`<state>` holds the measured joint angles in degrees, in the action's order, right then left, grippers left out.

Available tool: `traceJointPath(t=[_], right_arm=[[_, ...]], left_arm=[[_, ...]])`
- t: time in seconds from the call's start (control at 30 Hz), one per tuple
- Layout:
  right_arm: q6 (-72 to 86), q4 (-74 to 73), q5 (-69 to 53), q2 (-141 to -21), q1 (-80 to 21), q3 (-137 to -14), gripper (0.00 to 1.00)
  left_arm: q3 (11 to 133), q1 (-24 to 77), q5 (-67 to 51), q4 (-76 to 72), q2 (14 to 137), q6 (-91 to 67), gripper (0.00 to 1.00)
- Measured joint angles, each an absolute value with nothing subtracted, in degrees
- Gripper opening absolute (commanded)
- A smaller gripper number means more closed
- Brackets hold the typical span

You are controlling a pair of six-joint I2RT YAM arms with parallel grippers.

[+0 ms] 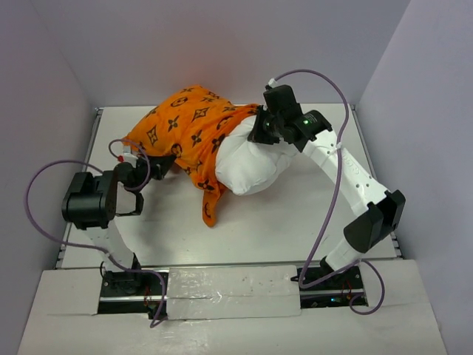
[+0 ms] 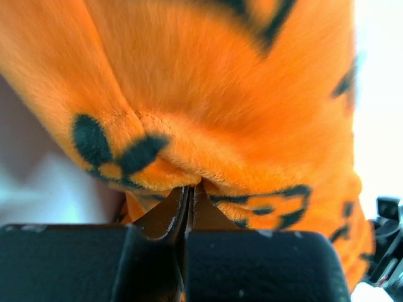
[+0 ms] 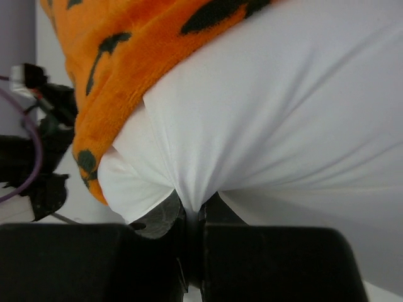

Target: Remove the pillowcase from the pillow

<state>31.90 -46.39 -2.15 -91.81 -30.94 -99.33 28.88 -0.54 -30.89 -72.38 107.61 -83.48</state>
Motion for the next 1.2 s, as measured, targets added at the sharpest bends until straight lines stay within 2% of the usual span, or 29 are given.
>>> traceJointPath(t=[0.1, 0.17, 0.3, 0.47, 0.6, 0.67, 0.77, 0.9, 1.03, 1.2], right_arm=[[30.06, -45.95, 2.42, -89.30, -30.41, -94.54, 0.00], [28.51, -45.91, 6.48, -86.37, -30.06, -89.54, 0.00], [26.61, -45.84, 12.01, -79.90, -29.67, -82.17, 0.00], [25.76, -45.47, 14.59, -70.76, -28.53, -80.44, 0.00], [25.30, -46.96, 15.84, -64.05, -24.45, -80.34, 0.00], [24.12, -50.02, 20.23, -62.00, -21.58, -80.34, 0.00], [21.98, -54.72, 29.76, -58.74, -15.42, -81.08, 0.00], [18.81, -58.70, 38.33, -55.88, -12.01, -86.17, 0.00], [15.51, -58.11, 36.82, -55.27, -10.48, -91.59, 0.00], [14.26, -55.27, 27.86, -57.06, -10.20, -89.80, 0.00]], left_arm=[[28.25, -3.16, -26.72, -66.28, 100.20, -80.73, 0.00], [29.50, -4.60, -21.63, -57.04, 92.77, -77.01, 0.00], [37.65, -4.73, -13.87, -40.18, 84.40, -70.98, 0.00], [49.15, -5.30, -13.45, -30.81, 90.28, -68.07, 0.00], [52.75, -6.20, -16.16, -25.89, 97.67, -68.47, 0.00], [52.86, -7.66, -10.57, -23.11, 98.96, -67.26, 0.00], [54.76, -15.31, -0.62, -18.41, 99.70, -65.17, 0.00], [58.63, -20.99, 5.93, -16.71, 99.88, -63.40, 0.00], [60.36, -20.86, 5.74, -16.73, 100.53, -61.80, 0.00], [62.08, -17.54, -2.42, -15.68, 101.69, -54.72, 0.00]])
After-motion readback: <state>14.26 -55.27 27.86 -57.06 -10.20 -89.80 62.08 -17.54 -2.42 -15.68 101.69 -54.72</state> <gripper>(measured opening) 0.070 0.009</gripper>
